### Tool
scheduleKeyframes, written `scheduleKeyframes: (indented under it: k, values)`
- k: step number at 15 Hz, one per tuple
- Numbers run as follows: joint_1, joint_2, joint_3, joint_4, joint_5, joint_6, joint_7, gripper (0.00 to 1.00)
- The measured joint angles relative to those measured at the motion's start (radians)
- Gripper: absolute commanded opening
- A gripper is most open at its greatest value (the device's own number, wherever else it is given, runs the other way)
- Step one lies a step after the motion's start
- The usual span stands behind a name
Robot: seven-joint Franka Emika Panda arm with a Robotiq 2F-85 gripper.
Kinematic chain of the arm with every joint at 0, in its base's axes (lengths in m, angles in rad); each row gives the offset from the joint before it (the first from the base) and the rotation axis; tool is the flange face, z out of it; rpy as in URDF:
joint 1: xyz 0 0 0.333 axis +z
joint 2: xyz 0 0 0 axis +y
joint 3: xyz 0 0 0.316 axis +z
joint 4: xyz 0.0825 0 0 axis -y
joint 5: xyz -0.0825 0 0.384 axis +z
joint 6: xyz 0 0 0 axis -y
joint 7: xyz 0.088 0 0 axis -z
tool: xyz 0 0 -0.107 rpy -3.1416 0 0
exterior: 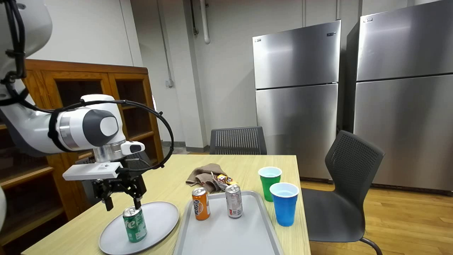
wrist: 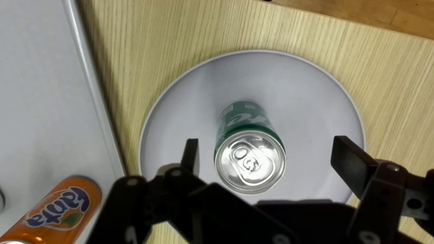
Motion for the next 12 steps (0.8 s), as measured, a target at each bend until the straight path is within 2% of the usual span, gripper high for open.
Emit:
scheduleKeyframes:
  k: [12]
  values:
    - [0.000, 0.098, 0.001, 0.003, -0.020, 0.126, 0.021, 1.00]
